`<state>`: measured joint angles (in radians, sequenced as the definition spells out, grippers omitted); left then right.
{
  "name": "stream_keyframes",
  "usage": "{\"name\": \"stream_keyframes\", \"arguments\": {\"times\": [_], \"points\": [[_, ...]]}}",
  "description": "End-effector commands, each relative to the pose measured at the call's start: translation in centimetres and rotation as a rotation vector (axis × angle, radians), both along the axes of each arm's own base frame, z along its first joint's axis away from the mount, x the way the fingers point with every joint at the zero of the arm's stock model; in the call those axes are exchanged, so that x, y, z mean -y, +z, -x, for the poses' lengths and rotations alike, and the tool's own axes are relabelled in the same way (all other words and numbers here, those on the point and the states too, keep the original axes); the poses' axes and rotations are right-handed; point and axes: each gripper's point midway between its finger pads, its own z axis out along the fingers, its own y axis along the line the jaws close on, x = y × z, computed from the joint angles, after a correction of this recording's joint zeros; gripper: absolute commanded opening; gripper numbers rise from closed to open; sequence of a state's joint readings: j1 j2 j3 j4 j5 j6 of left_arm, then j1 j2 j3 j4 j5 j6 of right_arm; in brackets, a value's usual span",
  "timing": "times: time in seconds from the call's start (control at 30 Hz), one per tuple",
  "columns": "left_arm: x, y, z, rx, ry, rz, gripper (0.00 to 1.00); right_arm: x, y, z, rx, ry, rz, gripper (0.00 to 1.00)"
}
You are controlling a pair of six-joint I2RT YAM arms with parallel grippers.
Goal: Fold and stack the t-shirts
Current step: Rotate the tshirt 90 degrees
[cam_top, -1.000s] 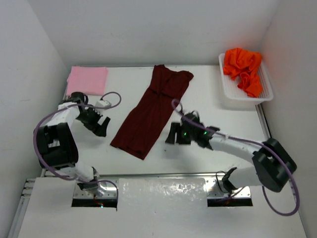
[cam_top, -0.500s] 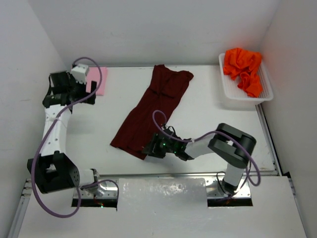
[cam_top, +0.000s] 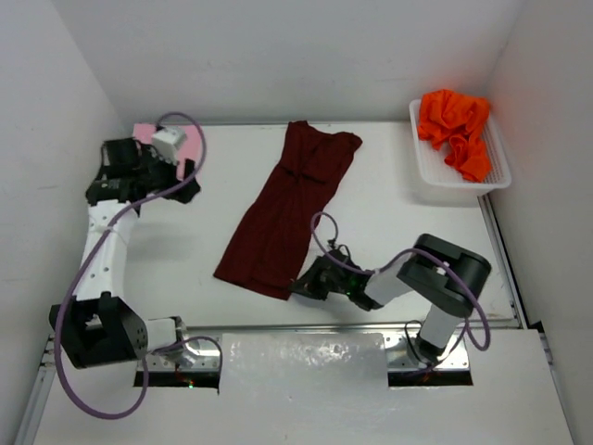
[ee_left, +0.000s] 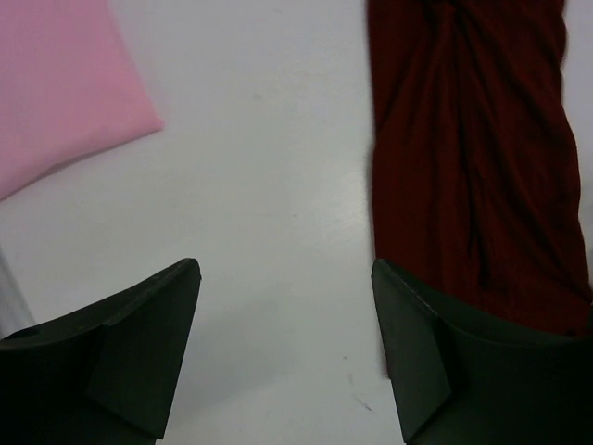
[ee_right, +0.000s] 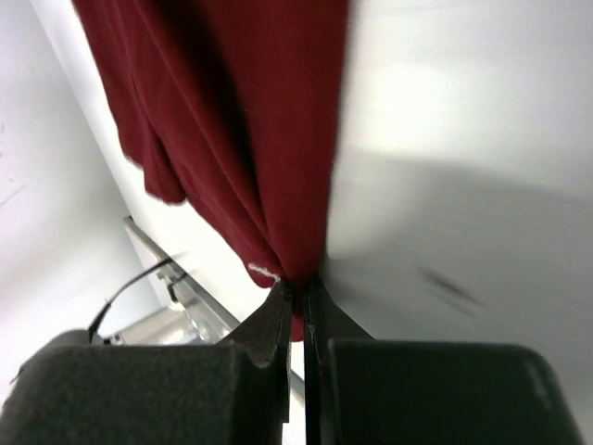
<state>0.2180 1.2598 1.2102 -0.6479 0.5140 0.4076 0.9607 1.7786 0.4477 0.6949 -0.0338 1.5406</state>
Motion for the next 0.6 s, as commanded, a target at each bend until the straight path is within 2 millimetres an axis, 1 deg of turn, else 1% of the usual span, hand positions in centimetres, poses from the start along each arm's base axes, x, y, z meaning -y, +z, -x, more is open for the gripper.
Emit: {"name": "stream_keyframes", "arguments": {"times": [0.0,0.03,0.07,0.1,0.13,0.17,0.2,0.23,0.27,0.3,0.33,0.37,0.4,0.43,0.47,0.5,0.53,0.57], "points": [[4.9,-1.6,1.9,0.005,-0.189,-0.079,0.72,5.7,-1.7,0.6,-0.006,-0.046,0.087,0.00],[8.4,-3.6,2.9,-0.011,-0.292,-0.123,0.72,7.1,-2.3,2.4,-0.030,0.017,0.092,0.00],[9.1,-4.5,3.2,-0.011,-0.300,-0.182,0.71,8.1,-1.8,2.2,-0.038,0.021,0.084,0.00],[11.7,-5.5,4.1,-0.002,-0.384,-0.214,0.71,9.9,-3.0,4.2,-0.095,0.101,0.141,0.00],[12.9,-5.6,4.5,0.008,-0.427,-0.220,0.71,9.9,-2.6,4.0,-0.043,0.136,0.144,0.00],[13.7,-5.9,4.8,0.014,-0.461,-0.243,0.72,11.6,-3.7,6.1,-0.128,0.186,0.205,0.00],[15.7,-6.0,5.7,0.023,-0.538,-0.267,0.72,12.1,-3.3,6.5,-0.084,0.242,0.222,0.00],[16.3,-6.2,6.1,0.035,-0.587,-0.314,0.72,13.5,-4.0,8.0,-0.114,0.259,0.248,0.00],[16.6,-6.6,6.4,0.035,-0.617,-0.368,0.73,14.4,-4.3,8.9,-0.136,0.256,0.253,0.00],[18.3,-7.0,7.7,0.045,-0.702,-0.413,0.73,14.9,-4.3,9.8,-0.151,0.266,0.232,0.00],[18.3,-7.7,8.6,0.044,-0.770,-0.488,0.73,15.8,-4.5,11.0,-0.154,0.271,0.224,0.00],[18.2,-7.9,9.2,0.063,-0.802,-0.553,0.73,16.8,-4.9,12.1,-0.194,0.271,0.230,0.00],[19.0,-9.5,11.3,0.086,-0.938,-0.634,0.72,17.5,-5.0,12.7,-0.169,0.288,0.230,0.00],[18.9,-9.4,12.3,0.138,-0.992,-0.674,0.72,18.5,-5.4,13.5,-0.200,0.286,0.258,0.00],[19.1,-9.7,13.4,0.180,-1.065,-0.701,0.72,18.7,-5.4,13.5,-0.183,0.296,0.263,0.00],[19.2,-12.0,15.7,0.201,-1.193,-0.744,0.72,19.1,-5.5,13.4,-0.154,0.313,0.285,0.00],[19.4,-12.4,16.4,0.305,-1.318,-0.800,0.72,18.6,-4.7,12.3,-0.100,0.313,0.279,0.00],[19.6,-11.8,17.2,0.418,-1.363,-0.809,0.73,19.0,-4.6,12.5,-0.107,0.326,0.301,0.09]]}}
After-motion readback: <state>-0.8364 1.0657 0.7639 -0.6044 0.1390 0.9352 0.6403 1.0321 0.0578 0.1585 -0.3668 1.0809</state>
